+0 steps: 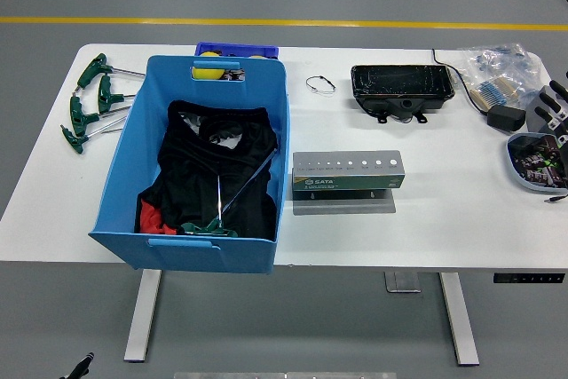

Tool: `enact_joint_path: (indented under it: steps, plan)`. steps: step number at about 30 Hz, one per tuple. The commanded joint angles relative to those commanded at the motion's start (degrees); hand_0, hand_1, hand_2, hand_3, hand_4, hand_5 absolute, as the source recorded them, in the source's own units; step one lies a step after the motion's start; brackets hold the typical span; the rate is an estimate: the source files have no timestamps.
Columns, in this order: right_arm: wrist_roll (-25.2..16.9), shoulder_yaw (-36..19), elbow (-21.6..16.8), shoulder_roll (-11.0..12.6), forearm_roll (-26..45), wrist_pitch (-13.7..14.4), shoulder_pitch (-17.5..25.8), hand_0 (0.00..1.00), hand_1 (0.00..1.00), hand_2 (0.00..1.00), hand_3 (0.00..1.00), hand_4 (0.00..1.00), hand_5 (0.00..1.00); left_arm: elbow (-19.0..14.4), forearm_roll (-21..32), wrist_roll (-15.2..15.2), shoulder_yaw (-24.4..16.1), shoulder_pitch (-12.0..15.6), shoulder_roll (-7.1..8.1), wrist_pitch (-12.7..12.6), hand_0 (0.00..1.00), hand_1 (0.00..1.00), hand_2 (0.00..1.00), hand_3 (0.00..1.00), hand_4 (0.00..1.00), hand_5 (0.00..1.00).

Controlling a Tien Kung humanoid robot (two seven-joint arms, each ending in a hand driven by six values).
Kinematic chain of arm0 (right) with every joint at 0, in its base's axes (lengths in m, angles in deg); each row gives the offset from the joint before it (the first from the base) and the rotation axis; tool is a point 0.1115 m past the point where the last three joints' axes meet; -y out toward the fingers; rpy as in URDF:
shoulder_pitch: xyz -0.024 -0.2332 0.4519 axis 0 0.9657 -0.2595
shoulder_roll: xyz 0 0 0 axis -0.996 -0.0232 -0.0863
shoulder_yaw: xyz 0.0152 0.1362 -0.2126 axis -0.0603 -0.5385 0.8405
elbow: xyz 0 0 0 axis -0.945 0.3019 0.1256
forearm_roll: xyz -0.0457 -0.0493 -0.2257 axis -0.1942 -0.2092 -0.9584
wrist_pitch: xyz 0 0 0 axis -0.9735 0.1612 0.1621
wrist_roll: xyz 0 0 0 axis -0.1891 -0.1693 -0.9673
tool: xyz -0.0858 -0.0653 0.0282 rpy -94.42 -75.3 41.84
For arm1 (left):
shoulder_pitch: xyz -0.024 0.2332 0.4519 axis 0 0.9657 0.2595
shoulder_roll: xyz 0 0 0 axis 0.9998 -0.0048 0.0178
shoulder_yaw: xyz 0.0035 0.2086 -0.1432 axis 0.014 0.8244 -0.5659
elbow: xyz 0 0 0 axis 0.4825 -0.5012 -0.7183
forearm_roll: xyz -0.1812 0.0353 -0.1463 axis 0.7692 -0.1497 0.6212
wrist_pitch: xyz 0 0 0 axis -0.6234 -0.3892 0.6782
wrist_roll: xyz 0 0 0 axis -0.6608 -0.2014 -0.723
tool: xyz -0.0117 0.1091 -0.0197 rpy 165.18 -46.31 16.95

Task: Lift tool from toolbox,place it in box,lift tool from toolbox,place it in box

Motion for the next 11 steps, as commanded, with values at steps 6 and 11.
enact_joint_path:
  steps: [6,11]
  plan:
    - [0.1,-1.1,0.0,-0.3,0.1,0.2,0.8,0.89,0.855,0.875,0.93,0.998,0.998,0.0,-0.9,-0.3,0.6,-0.5,0.32,0.2,0.804,0.829,0.854,0.752,0.733,0.592]
    - [0.1,-1.3,0.2,-0.2,0.6,0.3,0.8,0.889,0.853,0.875,0.931,0.998,0.998,0.0,-0.1,-0.4,2.9,-1.0,0.68,0.5,0.81,0.83,0.854,0.754,0.733,0.591]
